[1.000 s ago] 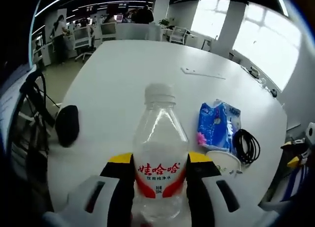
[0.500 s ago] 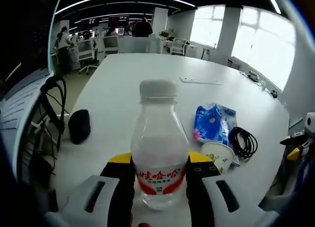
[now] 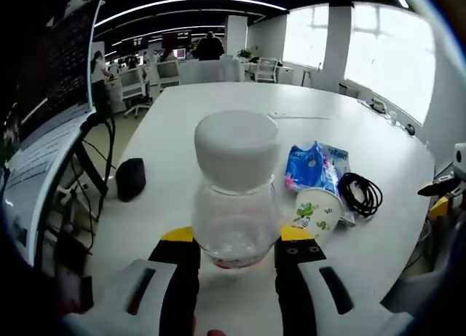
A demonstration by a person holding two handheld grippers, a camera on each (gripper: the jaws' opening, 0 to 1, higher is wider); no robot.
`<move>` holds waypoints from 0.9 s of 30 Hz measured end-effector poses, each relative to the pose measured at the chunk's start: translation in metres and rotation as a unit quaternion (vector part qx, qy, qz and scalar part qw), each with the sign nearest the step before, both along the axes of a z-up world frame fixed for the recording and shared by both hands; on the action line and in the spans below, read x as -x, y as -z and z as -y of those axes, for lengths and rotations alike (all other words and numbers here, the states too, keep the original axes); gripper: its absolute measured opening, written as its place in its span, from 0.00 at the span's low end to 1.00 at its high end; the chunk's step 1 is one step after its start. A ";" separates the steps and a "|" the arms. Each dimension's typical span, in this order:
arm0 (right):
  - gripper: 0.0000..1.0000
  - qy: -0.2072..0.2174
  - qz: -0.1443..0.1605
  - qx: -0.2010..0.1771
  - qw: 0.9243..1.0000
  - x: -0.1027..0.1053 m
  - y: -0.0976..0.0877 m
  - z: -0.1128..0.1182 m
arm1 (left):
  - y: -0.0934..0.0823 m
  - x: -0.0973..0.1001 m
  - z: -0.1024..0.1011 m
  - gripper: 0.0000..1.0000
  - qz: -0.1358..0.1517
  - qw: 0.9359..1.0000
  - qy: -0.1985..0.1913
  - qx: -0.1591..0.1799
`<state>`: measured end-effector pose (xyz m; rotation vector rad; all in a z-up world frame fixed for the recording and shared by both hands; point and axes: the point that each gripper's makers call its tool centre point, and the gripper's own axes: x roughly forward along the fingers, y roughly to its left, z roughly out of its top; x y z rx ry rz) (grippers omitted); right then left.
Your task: Arrange the tabletop items into an orderly group along one side of the table until the central work area is clear of visible clutter.
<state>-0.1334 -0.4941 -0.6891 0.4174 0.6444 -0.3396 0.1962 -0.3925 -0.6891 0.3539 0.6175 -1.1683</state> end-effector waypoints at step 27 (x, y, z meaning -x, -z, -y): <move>0.54 0.003 0.000 -0.004 1.000 0.005 0.004 -0.004 | 0.000 -0.001 0.000 0.39 0.000 1.000 -0.010 -0.005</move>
